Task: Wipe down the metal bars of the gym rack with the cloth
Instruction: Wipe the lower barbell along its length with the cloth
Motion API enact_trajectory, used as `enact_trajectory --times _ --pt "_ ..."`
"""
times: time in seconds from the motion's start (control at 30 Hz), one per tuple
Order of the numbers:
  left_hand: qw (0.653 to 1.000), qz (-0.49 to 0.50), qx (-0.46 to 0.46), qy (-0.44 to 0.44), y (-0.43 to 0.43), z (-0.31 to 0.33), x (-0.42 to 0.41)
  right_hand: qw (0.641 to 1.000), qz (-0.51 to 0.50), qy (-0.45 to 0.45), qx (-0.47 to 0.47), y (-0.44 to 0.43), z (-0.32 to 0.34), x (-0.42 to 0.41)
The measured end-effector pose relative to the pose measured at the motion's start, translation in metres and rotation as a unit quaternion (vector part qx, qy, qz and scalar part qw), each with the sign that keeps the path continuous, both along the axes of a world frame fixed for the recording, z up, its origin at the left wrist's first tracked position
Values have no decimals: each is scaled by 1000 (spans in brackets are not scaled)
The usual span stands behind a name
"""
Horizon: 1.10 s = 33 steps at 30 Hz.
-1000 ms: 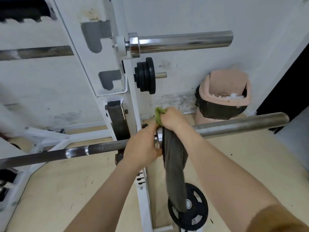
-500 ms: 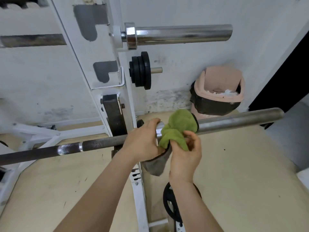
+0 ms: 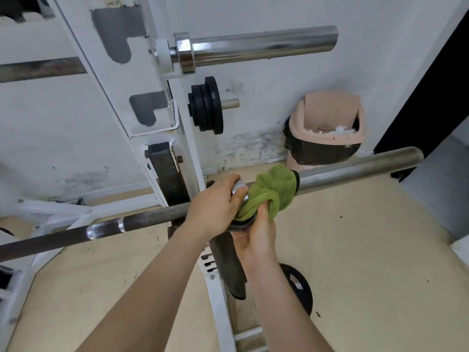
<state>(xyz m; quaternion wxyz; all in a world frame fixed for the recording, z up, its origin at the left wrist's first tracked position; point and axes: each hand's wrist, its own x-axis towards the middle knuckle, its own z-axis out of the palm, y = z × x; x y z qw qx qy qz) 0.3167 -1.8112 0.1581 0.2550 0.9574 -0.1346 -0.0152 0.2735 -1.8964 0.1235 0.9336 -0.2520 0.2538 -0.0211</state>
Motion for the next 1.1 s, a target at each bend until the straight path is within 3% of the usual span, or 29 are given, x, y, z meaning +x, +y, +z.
enact_trajectory --times 0.17,0.23,0.3,0.37,0.47,0.57,0.6,0.63,0.7,0.73,0.8,0.93,1.0,1.03,1.1 --pt "995 -10 9 -99 -1 -2 -31 992 -23 82 96 10 0 -3" --pt "991 -12 -15 -132 2 -4 -43 993 3 91 74 8 4 -13" --pt "988 -4 -67 -141 6 1 -43 996 31 69 -52 2 11 -25" --pt "990 -5 -77 -117 7 9 -35 972 34 1 -234 -7 29 -36" --pt "995 -34 -85 -26 5 20 -28 889 10 -65 -454 -23 73 -34" --pt "996 3 -85 -12 9 27 -36 820 59 -83 -563 -34 111 -19" --pt "991 30 -126 -16 13 29 -41 803 80 -77 -585 -36 119 -13" --pt "976 53 -212 2 17 32 -48 791 104 -73 -599 -38 126 -7" --pt "912 47 -393 111 18 44 -57 796 162 -82 -578 -38 137 3" --pt "893 13 -420 163 16 49 -61 814 194 -90 -541 -36 139 8" --pt "892 -28 -414 179 11 55 -64 830 255 -94 -487 -36 139 17" --pt "857 128 -487 111 20 58 -46 804 301 -85 -506 -65 143 27" --pt "873 145 -455 97 25 52 -39 822 290 -80 -483 -79 147 32" --pt "906 137 -392 85 25 47 -38 830 279 -81 -476 -82 148 34" --pt "989 72 -121 33 23 32 -37 846 263 -99 -453 -77 148 36"
